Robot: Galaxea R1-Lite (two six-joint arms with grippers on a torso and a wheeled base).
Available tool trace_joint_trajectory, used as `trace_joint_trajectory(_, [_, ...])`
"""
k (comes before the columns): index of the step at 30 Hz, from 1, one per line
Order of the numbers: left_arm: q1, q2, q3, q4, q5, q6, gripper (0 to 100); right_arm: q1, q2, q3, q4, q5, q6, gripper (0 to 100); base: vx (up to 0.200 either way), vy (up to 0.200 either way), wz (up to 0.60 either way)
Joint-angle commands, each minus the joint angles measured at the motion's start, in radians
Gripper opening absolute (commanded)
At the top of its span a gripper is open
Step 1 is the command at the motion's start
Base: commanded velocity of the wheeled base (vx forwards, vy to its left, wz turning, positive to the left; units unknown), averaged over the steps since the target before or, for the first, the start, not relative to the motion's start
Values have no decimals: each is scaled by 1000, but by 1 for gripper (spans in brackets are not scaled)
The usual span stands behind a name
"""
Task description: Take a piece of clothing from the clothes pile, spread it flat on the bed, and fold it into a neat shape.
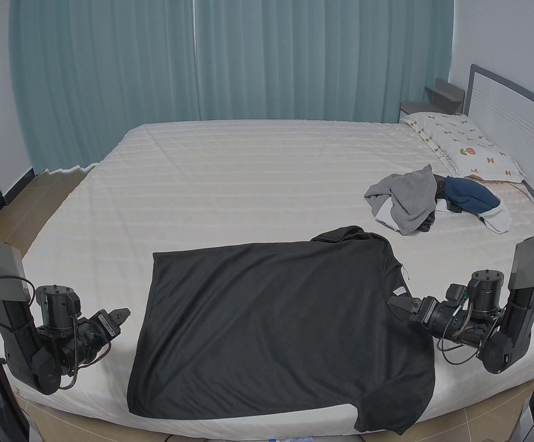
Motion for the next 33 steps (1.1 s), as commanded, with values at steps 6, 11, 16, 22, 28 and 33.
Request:
trace_joint_trajectory(6, [-4, 12, -67, -1, -2, -92, 100, -18, 74, -499, 379, -29, -3, 100, 0, 0, 0])
trace_joint_trajectory(11, [-7, 45, -156, 2, -27, -108, 100, -30, 175, -809, 629, -51, -6, 100, 0, 0, 0])
trace_joint_trajectory(16, [-7, 78, -297, 48, -45, -120, 100, -43, 254, -947, 713, -101, -15, 100, 0, 0, 0])
trace_joint_trajectory(22, [-3, 155, -599, 266, -108, -120, 100, -50, 277, -1019, 749, -112, -58, 100, 0, 0, 0])
trace_joint_trajectory(28, [-9, 259, -881, 450, -152, -120, 100, -61, 323, -1155, 832, -112, -66, 100, 0, 0, 0])
trace_joint_trajectory(33, [-9, 359, -1022, 490, -152, -122, 100, -70, 366, -1224, 836, -112, -98, 100, 0, 0, 0])
